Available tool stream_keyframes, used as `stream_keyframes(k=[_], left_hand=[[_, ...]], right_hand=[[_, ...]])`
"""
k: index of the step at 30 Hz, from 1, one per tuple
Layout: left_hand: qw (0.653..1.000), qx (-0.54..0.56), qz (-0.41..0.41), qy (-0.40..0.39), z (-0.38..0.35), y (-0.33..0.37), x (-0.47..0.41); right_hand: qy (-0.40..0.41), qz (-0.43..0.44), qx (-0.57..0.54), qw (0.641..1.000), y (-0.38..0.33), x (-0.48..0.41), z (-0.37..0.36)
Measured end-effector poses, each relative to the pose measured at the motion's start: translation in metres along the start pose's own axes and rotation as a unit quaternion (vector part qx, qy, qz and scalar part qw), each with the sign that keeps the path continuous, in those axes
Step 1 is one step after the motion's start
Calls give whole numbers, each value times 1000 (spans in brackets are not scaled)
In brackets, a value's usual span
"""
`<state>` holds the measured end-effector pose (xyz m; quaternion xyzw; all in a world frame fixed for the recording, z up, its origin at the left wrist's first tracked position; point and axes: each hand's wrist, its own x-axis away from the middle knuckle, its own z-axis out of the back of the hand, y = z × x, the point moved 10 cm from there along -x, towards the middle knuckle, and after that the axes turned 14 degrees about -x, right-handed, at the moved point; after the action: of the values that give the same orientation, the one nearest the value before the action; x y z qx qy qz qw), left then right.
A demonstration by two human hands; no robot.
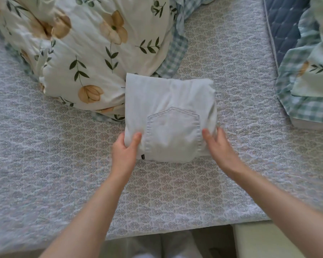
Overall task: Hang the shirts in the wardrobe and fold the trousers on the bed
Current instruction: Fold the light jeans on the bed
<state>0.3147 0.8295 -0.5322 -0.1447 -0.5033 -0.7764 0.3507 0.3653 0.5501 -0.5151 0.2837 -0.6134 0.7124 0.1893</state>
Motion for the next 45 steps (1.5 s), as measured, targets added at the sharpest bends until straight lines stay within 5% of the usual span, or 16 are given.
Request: stream_keyframes(k=[3,12,16,22,25,29,33,37,45], left_hand=[[998,26,-23,45,4,7,8],[996,-56,67,36,-5,-22,18],[991,-105,0,79,9,5,3],[976,-175,-61,113,5,66,-50],[960,-213,-106,148,6,82,-51],[947,-234,-59,210,22,70,-51],[969,-178,26,167,14,44,-59],[978,-166,43,118,9,22,-48],[983,-126,128,24,-11,-9,-9]], right_hand=[[66,43,30,996,1,7,10],[99,-18,7,995,30,11,27],[178,63,105,976,-21,1,60],[133,132,189,964,-81,-71,36],[154,125,170,965,-87,-98,37],[180,126,134,966,-71,-105,48],[204,102,208,951,-66,-93,52],[229,54,135,963,-42,-55,53],[155,-86,5,984,34,-7,33]])
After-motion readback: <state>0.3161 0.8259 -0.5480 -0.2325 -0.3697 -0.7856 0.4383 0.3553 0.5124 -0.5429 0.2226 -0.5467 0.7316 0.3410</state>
